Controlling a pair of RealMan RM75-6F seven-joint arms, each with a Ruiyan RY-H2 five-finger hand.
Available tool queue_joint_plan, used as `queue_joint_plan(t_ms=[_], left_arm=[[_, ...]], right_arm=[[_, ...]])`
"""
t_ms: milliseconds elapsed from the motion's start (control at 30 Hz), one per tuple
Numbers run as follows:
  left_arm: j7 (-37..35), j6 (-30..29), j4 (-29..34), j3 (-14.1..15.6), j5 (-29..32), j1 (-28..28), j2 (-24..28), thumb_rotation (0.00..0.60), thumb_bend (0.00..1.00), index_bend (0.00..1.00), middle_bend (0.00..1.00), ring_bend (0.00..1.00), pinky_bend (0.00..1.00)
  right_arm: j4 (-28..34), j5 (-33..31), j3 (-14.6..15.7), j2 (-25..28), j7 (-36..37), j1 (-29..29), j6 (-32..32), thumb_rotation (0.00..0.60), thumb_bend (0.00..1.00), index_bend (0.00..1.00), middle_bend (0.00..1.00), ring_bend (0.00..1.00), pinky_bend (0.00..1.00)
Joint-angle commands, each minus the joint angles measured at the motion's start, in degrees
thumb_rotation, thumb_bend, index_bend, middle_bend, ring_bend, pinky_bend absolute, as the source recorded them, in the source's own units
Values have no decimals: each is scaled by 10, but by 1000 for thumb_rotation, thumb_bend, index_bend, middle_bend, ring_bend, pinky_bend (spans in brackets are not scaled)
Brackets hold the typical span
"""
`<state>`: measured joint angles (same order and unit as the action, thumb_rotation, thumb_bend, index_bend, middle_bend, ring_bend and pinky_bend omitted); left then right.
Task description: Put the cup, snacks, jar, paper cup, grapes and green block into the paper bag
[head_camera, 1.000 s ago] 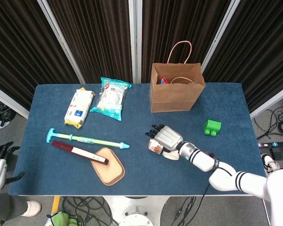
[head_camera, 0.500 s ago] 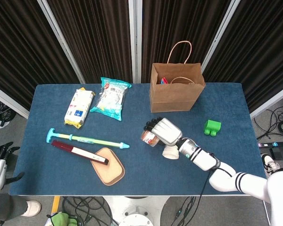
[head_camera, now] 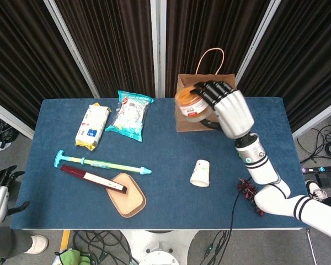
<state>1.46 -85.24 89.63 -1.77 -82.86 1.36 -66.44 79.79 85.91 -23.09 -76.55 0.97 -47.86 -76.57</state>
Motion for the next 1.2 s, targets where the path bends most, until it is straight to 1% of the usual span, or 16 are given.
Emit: queue_joint_plan(t_ms=[33, 100, 167, 333, 500, 633, 833, 933, 1033, 1100, 1200], left_arm=[[1, 0, 1, 0, -1, 0, 0, 600, 3, 293, 226, 155, 136], [0, -1, 2, 1, -2, -1, 1, 600, 3, 293, 226, 155, 136], [0, 0, 2, 1, -1, 0, 0, 600, 3, 293, 226, 155, 136], [-1, -1, 1, 2, -1, -2, -2, 600, 3, 292, 226, 155, 136], [-4, 1, 0, 6, 0, -5, -1, 600, 3, 293, 226, 155, 136], [-3, 5, -1, 5, 2, -3, -3, 600, 3, 293, 226, 155, 136], [-3, 8, -2, 6, 5, -3, -4, 600, 2, 293, 226, 155, 136], [-4, 8, -2, 5, 5, -3, -4, 600, 3, 293, 226, 155, 136], [-6, 6, -5, 5, 4, -4, -5, 600, 3, 293, 226, 155, 136], [-7, 6, -6, 6, 5, -5, -6, 600, 2, 293, 226, 155, 136], [-7, 5, -6, 6, 6, -6, -5, 600, 3, 293, 226, 155, 136]], right_arm=[[-5, -62, -38, 14, -36, 4, -5, 600, 277, 601, 533, 298, 388], [-10, -106, -49, 19, -54, 1, 24, 600, 277, 591, 532, 297, 388], [-20, -138, -54, 22, -67, -4, 53, 600, 274, 578, 528, 297, 388], [-74, -212, -58, 7, -101, -26, 118, 600, 272, 546, 513, 294, 388], [-129, -247, -48, -20, -119, -46, 162, 600, 272, 522, 498, 284, 388], [-167, -281, -43, -42, -136, -62, 200, 600, 272, 483, 475, 278, 378], [-201, -311, -27, -67, -158, -80, 246, 600, 273, 401, 431, 247, 350], [-212, -327, -23, -76, -167, -87, 267, 600, 272, 333, 398, 223, 330], [-214, -347, -19, -76, -178, -92, 289, 600, 272, 194, 322, 165, 296], [-211, -356, -20, -75, -178, -93, 295, 600, 239, 68, 240, 110, 262], [-200, -357, -24, -68, -166, -90, 292, 600, 184, 1, 172, 74, 238]])
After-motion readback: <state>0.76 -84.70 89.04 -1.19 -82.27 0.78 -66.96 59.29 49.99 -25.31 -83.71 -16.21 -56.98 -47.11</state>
